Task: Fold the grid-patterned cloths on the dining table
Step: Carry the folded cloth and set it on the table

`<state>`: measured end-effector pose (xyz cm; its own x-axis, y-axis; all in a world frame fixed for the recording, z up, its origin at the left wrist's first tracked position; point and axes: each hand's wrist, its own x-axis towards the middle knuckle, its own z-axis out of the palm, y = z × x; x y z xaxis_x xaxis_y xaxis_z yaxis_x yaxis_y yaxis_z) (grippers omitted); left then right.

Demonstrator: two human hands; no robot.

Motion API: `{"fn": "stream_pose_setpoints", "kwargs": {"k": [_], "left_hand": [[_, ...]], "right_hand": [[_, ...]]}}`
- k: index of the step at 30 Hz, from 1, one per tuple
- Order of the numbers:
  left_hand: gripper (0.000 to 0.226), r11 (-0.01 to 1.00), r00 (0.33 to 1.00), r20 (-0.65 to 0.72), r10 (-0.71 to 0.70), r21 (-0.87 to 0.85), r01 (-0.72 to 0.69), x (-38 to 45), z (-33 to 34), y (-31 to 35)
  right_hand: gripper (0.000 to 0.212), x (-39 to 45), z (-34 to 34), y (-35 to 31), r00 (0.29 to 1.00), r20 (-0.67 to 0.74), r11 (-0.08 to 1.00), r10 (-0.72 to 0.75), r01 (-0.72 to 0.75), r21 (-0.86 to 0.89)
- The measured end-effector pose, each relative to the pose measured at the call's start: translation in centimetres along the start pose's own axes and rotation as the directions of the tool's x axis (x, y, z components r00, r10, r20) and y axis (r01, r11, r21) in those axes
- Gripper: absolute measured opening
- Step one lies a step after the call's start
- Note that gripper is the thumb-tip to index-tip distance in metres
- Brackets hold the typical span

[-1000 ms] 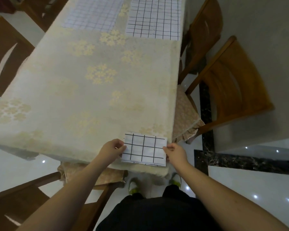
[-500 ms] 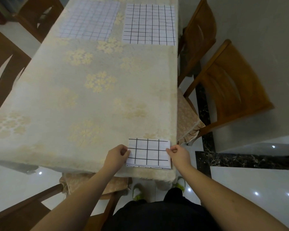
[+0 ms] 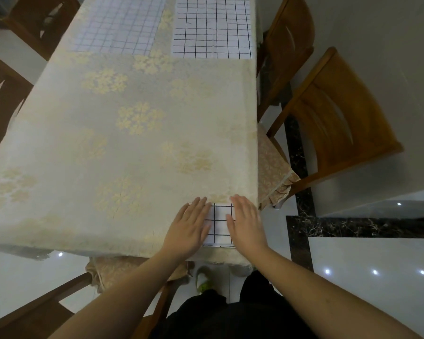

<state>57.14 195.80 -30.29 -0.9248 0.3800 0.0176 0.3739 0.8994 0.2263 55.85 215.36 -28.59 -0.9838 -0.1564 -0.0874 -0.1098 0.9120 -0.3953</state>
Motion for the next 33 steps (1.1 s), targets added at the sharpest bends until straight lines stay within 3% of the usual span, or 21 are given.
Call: {"fn": "stream_pose_setpoints", "kwargs": {"k": [3,8,14,21,33], "left_hand": [[0.060,0.997,0.992,0.116,0.042,0.064,-0.050,0.8,0.8,-0.4],[0.064,0.998,0.967,0.254,-0.022,0.068,0.004,1.3,1.6,-0.8],[0.065,0.999,0.964,0.263,-0.022,0.042,0.011,1.3,1.7,-1.1],[0.083,0.997,0.956,0.285,-0.066,0.053,0.053,0.0,0.8,-3.2],[0.100,0.992,0.925,0.379,0.021,0.110,-0.068,-0.4,0.0,-5.3]], "right_hand": [[0.059,0.6,1.9,-1.0,0.992,0.093,0.981,-0.088,0.102,-0.165],[0.061,0.6,3.4,-0.9,0.976,0.213,0.971,-0.036,0.085,-0.225],[0.069,0.5,3.5,0.5,0.975,0.220,0.968,-0.006,0.061,-0.245],[0.066,0.4,2.9,2.2,0.978,0.211,0.966,0.001,0.054,-0.253],[0.070,0.1,2.6,2.9,0.971,0.236,0.957,0.045,0.025,-0.288]]}}
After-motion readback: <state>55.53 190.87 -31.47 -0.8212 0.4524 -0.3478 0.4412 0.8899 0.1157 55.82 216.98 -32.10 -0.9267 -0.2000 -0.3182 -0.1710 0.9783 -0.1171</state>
